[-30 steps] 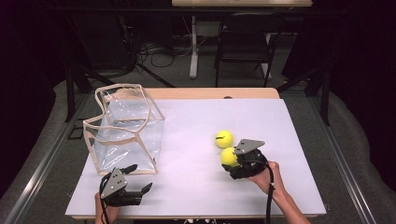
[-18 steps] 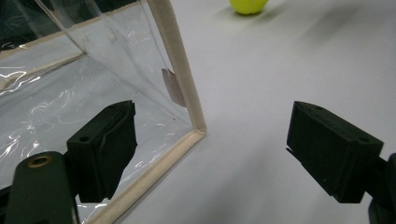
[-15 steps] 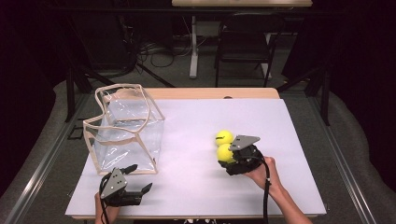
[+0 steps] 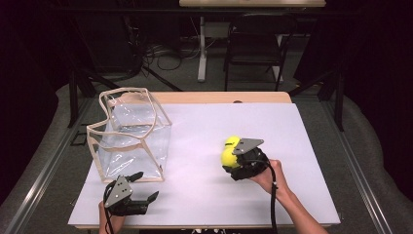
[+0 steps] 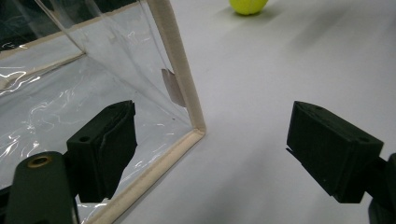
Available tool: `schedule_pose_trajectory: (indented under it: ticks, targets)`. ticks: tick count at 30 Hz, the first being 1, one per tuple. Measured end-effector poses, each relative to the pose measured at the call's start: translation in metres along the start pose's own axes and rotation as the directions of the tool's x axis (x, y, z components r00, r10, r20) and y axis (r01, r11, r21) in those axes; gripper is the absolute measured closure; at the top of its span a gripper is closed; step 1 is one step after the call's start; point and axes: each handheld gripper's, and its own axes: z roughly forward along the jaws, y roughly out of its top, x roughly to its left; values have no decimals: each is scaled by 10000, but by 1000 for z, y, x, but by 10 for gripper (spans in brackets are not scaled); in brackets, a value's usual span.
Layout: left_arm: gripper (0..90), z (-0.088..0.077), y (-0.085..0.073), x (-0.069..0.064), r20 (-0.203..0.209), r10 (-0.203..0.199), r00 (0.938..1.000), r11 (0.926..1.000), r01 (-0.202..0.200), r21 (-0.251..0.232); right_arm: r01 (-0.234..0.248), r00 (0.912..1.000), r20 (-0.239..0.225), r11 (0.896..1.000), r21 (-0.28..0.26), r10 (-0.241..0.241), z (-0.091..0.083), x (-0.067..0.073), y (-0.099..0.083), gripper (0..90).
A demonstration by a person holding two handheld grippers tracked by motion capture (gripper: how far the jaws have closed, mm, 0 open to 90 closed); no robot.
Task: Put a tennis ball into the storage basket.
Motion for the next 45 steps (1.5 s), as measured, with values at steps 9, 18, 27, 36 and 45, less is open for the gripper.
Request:
schedule_pose_trajectory:
  ticks: [9, 18, 27, 36, 45]
  targets:
    - [159, 0, 0, 0, -16, 4, 10000, 10000, -4, -1, 54, 9999, -88, 10000, -57, -54, 5, -2, 7, 259]
    - [159, 0, 0, 0, -26, 1, 10000, 10000, -1, -10, 107, 9999, -114, 9999, -93, -108, 9, -3, 13, 259]
    - [159, 0, 0, 0, -25, 11, 10000, 10000, -11, -17, 304, 9995, -102, 9994, -134, -305, 12, -4, 23, 259]
    - [159, -1, 0, 0, -41, 2, 10000, 10000, -2, -36, 355, 9992, -198, 9993, -135, -357, 17, -6, 30, 259]
    - [159, 0, 0, 0, -43, -4, 10000, 10000, 4, -64, 341, 9990, -273, 9992, -213, -347, 22, -6, 38, 259]
